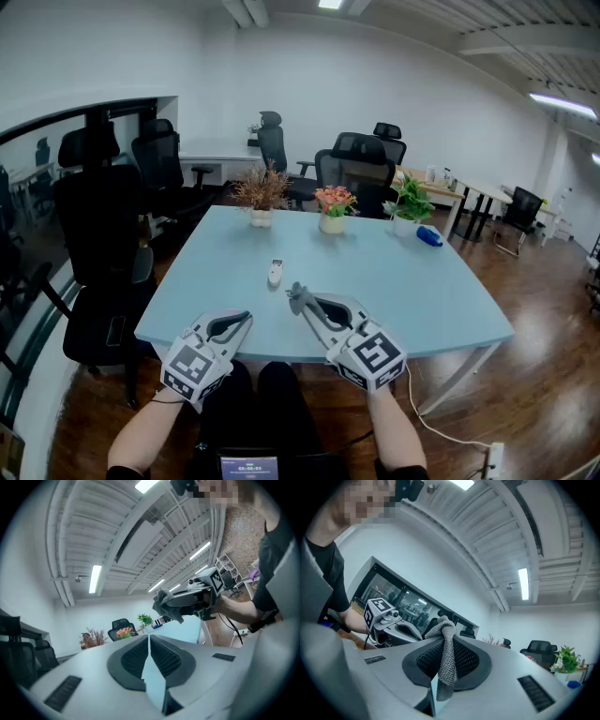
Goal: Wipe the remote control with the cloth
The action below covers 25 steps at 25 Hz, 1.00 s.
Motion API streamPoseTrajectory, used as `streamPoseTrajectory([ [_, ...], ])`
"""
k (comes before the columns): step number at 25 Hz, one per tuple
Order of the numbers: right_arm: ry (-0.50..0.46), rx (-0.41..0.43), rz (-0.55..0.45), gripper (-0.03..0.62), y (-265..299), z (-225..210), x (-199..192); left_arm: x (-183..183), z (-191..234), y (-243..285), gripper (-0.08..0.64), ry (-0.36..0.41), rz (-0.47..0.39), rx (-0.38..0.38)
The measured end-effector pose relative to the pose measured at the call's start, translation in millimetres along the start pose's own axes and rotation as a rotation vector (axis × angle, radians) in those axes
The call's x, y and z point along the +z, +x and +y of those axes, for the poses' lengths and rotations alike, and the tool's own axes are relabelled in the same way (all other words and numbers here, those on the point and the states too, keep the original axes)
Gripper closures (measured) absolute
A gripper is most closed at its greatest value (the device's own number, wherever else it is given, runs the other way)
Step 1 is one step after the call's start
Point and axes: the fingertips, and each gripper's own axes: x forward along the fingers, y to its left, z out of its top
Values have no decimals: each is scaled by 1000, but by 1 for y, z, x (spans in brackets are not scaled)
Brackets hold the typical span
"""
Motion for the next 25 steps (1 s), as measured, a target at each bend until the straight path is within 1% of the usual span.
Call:
streamPoseTrajectory([
  [1,9,-4,18,565,2,-8,-10,-12,11,17,542,-42,24,16],
  [3,27,-13,47,565,7,-25,-28,-37,35,54,442,-124,93,41],
  [5,44,-26,61,565,11,-43,-42,-68,58,97,286,-204,201,52],
  [6,51,-35,68,565,12,-52,-48,-83,69,119,230,-243,260,59],
  [7,58,-46,75,565,12,-60,-54,-99,77,141,198,-277,316,70],
  [9,74,-68,93,565,13,-76,-66,-128,92,182,184,-328,414,102],
  [11,89,-87,108,565,13,-91,-79,-155,106,221,152,-359,493,137],
  [12,94,-93,114,565,14,-98,-84,-168,113,238,150,-372,527,151],
  [14,101,-102,126,565,16,-110,-94,-188,124,267,150,-408,577,146],
  [15,103,-106,133,565,17,-115,-99,-195,130,276,149,-418,593,135],
  [16,105,-110,140,565,17,-119,-103,-200,137,282,149,-410,607,119],
  [18,109,-120,151,565,17,-130,-110,-210,148,285,153,-368,644,69],
  [20,117,-126,156,565,19,-144,-116,-218,160,285,187,-357,668,13],
  [21,124,-127,158,565,22,-150,-120,-220,165,287,208,-362,669,-11],
  [22,132,-123,161,565,28,-154,-124,-221,167,289,209,-364,664,-33],
  [25,143,-94,176,565,52,-162,-138,-225,167,303,207,-322,654,-95],
])
